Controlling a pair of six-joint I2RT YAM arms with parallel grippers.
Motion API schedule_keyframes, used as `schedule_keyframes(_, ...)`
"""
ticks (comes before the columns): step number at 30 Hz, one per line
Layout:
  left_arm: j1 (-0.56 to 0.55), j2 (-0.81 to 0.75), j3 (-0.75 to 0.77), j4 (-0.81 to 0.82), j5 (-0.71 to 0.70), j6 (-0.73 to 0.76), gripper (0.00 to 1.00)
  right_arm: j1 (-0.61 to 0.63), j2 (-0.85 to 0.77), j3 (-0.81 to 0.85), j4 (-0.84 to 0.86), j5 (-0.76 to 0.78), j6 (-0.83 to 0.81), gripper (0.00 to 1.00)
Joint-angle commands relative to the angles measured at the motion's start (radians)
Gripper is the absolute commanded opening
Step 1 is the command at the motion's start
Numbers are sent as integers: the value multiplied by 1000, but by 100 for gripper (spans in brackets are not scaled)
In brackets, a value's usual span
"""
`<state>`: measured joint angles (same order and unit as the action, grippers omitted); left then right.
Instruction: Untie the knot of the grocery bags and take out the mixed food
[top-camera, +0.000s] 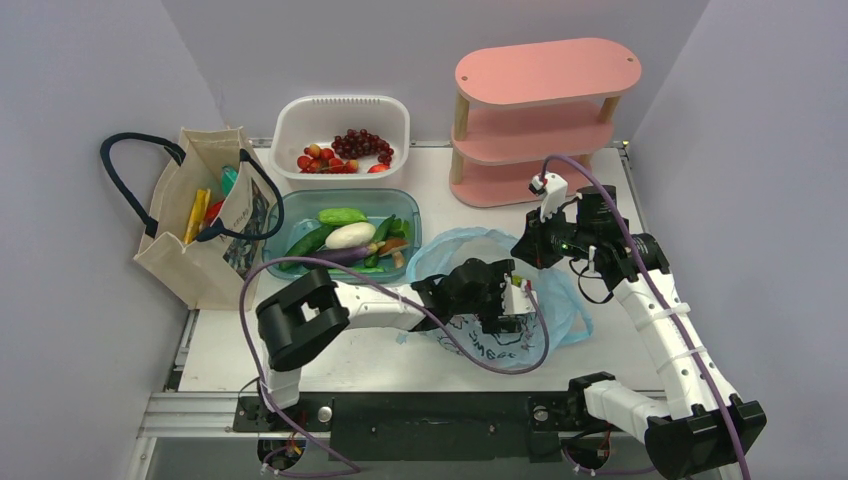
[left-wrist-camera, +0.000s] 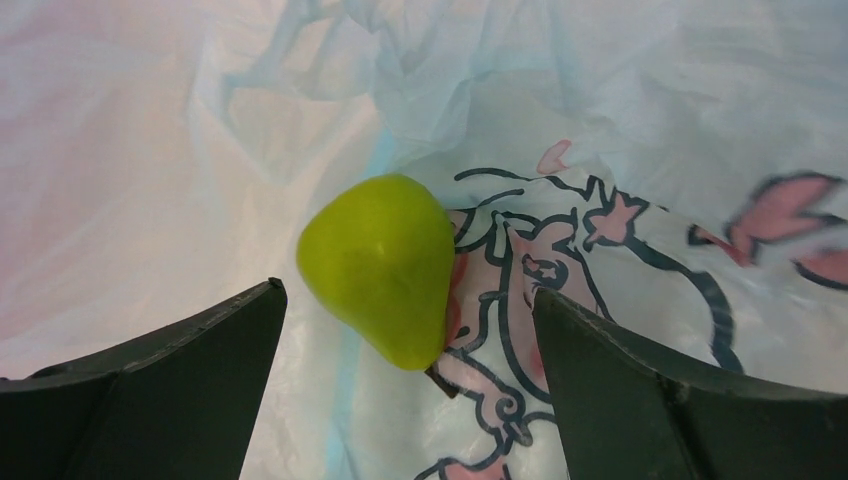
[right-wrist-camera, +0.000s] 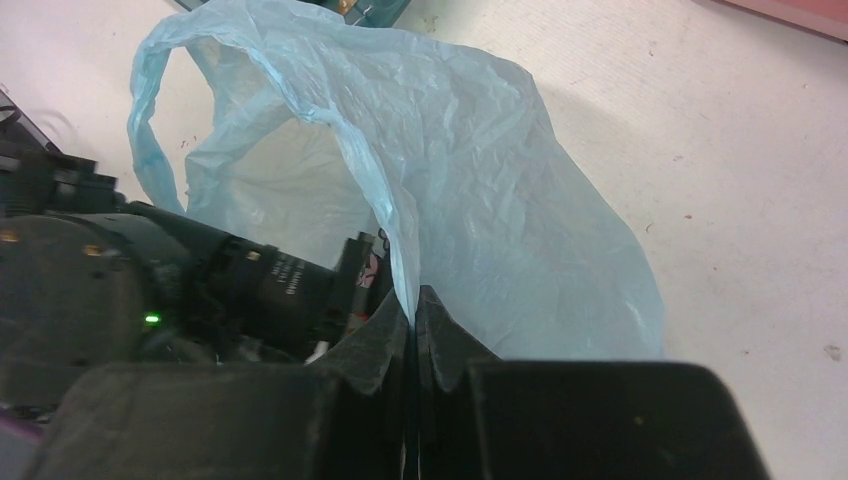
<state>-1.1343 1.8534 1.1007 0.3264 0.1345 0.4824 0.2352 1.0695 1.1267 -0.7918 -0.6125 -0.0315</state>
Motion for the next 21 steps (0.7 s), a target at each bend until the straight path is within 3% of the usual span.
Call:
schedule_keyframes(1,8,79,110,-2,-6,-35,95,-7,-18,17,41,-18,14,0)
schedule_keyframes(11,32,241,245,-58,-73,-51,97,-11,-14,18,40,-16,22,0)
schedule_keyframes(21,84,319,333,-173,20,-147,95,-20,-11,16,42,-13,22,0)
